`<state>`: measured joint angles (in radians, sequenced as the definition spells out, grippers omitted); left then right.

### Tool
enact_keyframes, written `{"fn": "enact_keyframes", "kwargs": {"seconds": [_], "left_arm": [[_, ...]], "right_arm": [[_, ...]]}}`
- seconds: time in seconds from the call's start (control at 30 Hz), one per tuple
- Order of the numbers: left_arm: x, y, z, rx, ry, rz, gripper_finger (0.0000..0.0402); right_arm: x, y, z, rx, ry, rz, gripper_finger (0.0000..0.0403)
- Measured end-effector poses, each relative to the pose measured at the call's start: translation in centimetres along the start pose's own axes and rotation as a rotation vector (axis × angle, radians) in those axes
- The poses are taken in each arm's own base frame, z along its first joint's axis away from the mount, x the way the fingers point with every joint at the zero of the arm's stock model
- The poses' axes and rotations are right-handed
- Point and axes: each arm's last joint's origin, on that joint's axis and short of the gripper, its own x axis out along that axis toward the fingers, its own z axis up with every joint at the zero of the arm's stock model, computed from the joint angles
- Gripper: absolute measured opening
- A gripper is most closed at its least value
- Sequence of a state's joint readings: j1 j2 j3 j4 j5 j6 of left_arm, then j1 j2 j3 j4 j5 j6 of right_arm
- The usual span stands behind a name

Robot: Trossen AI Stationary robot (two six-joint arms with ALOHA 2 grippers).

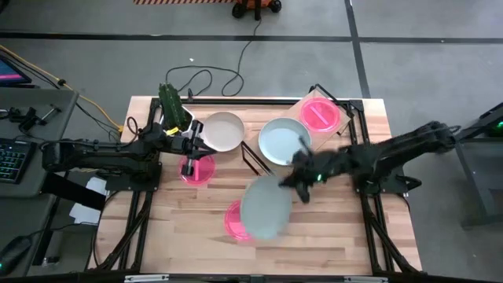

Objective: Place and stack plates onto a shelf
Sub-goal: Stack the blue plate on top of the blue plate on the shelf

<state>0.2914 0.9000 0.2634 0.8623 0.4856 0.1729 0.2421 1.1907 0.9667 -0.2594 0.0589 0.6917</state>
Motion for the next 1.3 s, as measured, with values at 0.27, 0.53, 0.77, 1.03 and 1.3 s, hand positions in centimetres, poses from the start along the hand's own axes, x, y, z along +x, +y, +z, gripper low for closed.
{"fn": "enact_keyframes", "kwargs": {"seconds": [0.27,0.53,0.77,1.03,1.3], "left_arm": [[-0.1,0.3,0.0,-0.001,0.004,0.015,0.0000],[-0.1,0.3,0.0,0.000,0.002,0.015,0.0000],[-0.1,0.3,0.0,-0.008,-0.001,0.015,0.0000],[-0.1,0.3,0.1,-0.007,-0.004,0.015,0.0001],[-0.1,0.3,0.1,-0.007,-0.004,0.015,0.0001]], "right_arm": [[-6.7,-3.3,6.2,0.074,-0.293,-0.599,0.0000],[-7.6,-7.1,6.3,0.276,-0.237,-0.852,0.0000],[-7.3,-7.8,5.9,0.343,-0.151,-0.857,0.0000],[-6.4,-8.3,5.2,0.373,-0.027,-0.861,0.0000],[-6.3,-8.3,5.2,0.389,0.010,-0.828,0.0014]]}}
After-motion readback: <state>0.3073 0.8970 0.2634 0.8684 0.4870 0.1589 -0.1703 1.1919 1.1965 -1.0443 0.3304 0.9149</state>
